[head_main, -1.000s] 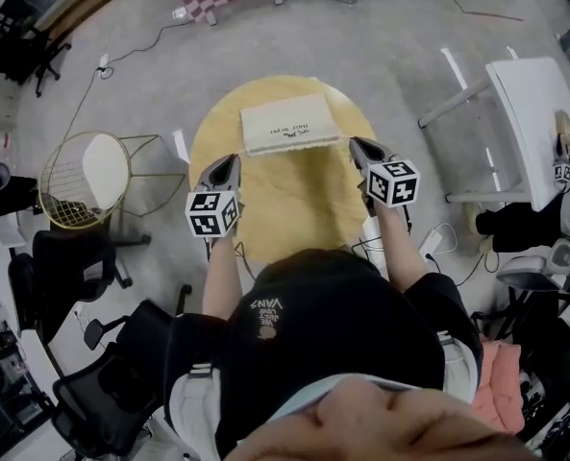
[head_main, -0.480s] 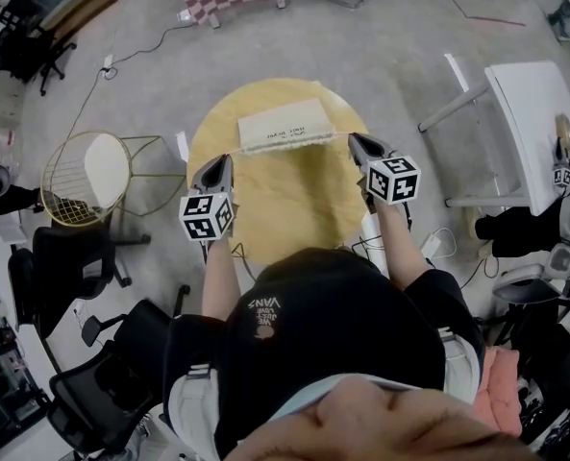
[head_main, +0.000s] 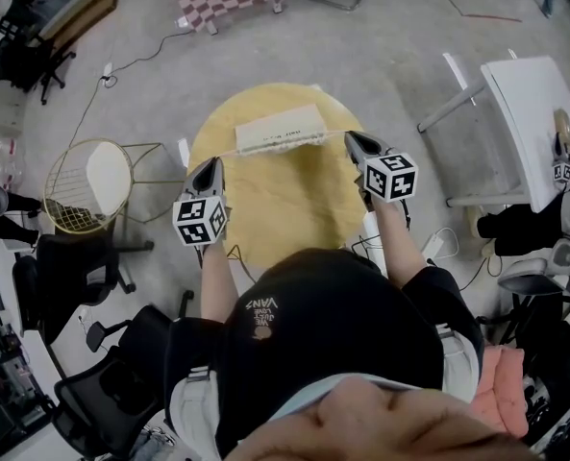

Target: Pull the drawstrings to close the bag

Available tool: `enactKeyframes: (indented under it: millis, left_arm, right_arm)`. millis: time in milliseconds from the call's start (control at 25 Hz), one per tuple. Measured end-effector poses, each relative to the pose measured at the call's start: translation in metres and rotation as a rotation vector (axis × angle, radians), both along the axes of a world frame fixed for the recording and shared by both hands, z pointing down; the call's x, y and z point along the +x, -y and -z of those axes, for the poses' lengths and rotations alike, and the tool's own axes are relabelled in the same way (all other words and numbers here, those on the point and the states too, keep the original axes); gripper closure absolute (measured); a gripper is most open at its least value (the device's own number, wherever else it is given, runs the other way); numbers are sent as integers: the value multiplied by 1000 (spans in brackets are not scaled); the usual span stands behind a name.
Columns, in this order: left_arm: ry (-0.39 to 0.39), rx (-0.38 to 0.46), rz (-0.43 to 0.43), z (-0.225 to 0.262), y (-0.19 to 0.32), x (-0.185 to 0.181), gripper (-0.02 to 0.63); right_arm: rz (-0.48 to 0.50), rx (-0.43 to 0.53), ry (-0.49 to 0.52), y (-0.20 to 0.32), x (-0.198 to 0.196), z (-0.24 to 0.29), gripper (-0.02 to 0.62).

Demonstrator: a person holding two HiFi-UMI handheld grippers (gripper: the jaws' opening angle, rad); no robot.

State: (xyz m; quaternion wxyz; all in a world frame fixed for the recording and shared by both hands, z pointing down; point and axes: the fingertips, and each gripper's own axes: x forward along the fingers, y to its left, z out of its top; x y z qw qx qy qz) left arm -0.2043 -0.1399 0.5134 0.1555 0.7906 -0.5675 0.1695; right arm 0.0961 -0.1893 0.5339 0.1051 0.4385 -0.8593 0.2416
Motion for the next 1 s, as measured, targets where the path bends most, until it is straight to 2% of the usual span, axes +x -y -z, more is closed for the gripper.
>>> enactKeyframes:
  millis: [400,1000]
  left_arm:
    - [44,40,34,16,0,-11,591]
    - [-7,9,119,7,-11,-29,591]
  right_arm:
    - [-8,20,-11,5,4,13,594]
    - [-40,-2,-24,2,12,12,594]
